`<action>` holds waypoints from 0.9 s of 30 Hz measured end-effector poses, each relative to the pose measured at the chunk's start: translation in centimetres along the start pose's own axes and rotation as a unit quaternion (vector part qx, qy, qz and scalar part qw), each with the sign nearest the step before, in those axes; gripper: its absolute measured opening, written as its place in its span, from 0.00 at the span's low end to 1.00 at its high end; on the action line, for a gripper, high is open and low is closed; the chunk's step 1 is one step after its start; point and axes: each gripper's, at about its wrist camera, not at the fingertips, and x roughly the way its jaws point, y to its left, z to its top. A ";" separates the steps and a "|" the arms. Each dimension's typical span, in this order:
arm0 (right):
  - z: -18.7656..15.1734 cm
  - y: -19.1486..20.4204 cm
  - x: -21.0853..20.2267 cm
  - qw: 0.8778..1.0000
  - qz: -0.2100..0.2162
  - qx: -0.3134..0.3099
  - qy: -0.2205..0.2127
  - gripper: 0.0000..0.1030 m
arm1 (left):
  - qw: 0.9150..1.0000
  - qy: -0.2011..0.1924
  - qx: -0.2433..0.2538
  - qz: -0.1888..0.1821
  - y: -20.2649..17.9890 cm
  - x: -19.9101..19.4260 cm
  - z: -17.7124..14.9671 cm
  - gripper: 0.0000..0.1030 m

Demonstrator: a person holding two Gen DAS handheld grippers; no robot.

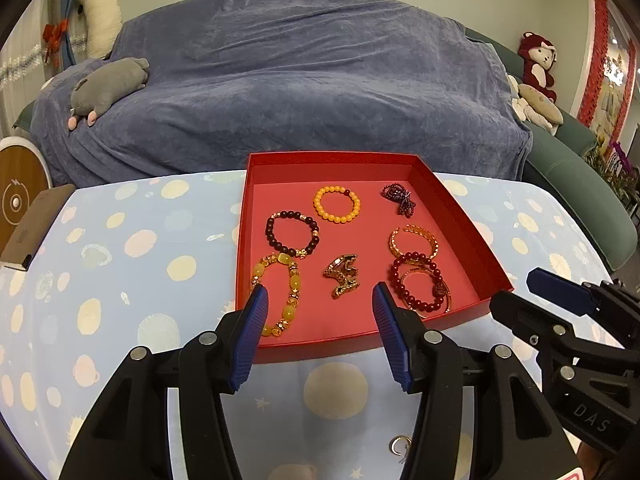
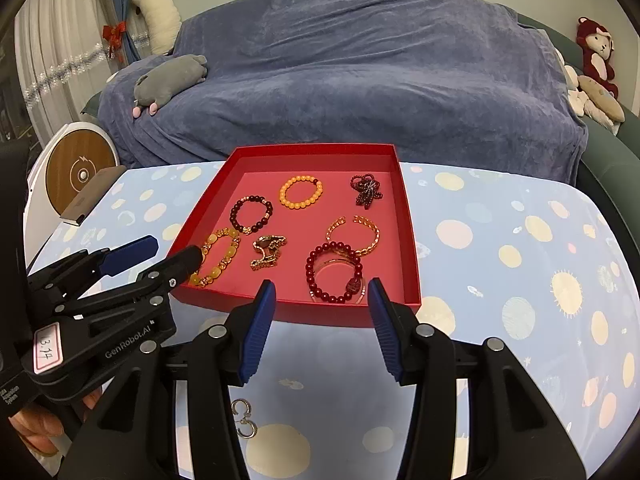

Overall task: Organize jewelry
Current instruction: 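Withdraw both tools from the box toward the gold hoop earrings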

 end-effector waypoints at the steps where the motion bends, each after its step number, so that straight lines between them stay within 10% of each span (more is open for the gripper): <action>1: -0.2 0.0 -0.1 1.000 0.001 -0.001 0.000 0.44 | 1.000 0.000 -0.004 -0.002 0.0 -0.2 -0.1 0.50; 27: -10.2 4.3 0.6 0.993 0.055 -0.041 0.096 0.44 | 0.998 0.032 -0.044 0.029 3.4 -3.5 -4.9 0.50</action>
